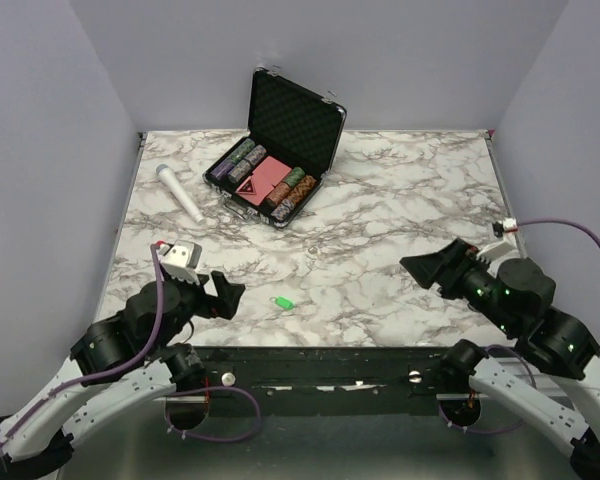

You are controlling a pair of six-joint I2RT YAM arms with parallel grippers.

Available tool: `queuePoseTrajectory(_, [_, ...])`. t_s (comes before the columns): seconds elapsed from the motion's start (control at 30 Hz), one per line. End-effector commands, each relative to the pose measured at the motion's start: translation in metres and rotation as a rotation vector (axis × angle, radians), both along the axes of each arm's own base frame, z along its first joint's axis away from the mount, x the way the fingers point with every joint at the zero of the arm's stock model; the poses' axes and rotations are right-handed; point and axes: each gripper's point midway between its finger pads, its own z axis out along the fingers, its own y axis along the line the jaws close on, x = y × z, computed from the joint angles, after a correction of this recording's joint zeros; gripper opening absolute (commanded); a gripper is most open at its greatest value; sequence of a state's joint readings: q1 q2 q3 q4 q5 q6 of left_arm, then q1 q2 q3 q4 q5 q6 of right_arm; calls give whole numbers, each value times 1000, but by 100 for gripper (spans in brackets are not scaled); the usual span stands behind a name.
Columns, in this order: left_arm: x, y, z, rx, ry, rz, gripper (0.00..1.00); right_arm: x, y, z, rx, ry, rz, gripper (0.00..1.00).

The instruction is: Remove the keys from the keyring

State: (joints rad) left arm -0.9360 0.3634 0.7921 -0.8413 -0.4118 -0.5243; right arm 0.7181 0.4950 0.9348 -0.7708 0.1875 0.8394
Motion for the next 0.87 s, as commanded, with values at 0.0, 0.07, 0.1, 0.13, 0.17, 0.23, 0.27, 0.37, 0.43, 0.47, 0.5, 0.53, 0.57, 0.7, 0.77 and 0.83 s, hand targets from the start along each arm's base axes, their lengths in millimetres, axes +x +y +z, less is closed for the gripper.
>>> queuePoseTrajectory(0.0, [-1,17,1,-61,-77,47,99,0,-26,-4,93,-24,-147,87])
queuePoseTrajectory(0.07, [-2,20,7,-96,-110,48,99,-4,-35,-7,118,-22,-182,96])
queuePoseTrajectory(0.1, [-2,23,10,-107,-128,57,99,-6,-38,-9,121,-20,-191,99])
queuePoseTrajectory(0.13, [-2,25,11,-115,-140,62,99,-7,-41,-8,128,-19,-199,100])
queuePoseTrajectory(0.17, [-2,27,10,-119,-148,68,99,-9,-43,-11,122,-12,-204,100])
queuePoseTrajectory(0.23, [-3,29,9,-126,-158,71,99,-12,-50,-12,113,-9,-225,100])
queuePoseTrajectory(0.27, [-3,29,9,-126,-163,69,99,-13,-54,-13,103,-7,-234,100])
queuePoseTrajectory(0.37, [-3,36,11,-132,-166,95,99,-15,-62,-15,82,-9,-257,100])
queuePoseTrajectory(0.43, [-4,38,11,-144,-165,102,99,-18,-65,-16,75,-11,-258,100])
queuePoseTrajectory(0.47, [-5,38,11,-149,-165,98,99,-18,-66,-16,72,-10,-261,100])
queuePoseTrajectory(0.5, [-6,39,11,-152,-167,103,99,-19,-67,-16,71,-8,-261,100])
queuePoseTrajectory(0.53, [-6,40,12,-155,-168,107,99,-20,-67,-17,69,-6,-259,100])
queuePoseTrajectory(0.57, [-6,42,12,-159,-169,114,99,-21,-67,-16,73,-8,-257,100])
queuePoseTrajectory(0.7, [-6,44,11,-161,-167,123,99,-24,-60,-11,82,-36,-198,98])
queuePoseTrajectory(0.77, [-6,44,11,-160,-160,124,99,-28,-52,-8,83,-52,-145,97])
queuePoseTrajectory(0.83, [-6,43,10,-156,-159,122,99,-29,-47,-8,87,-51,-117,99])
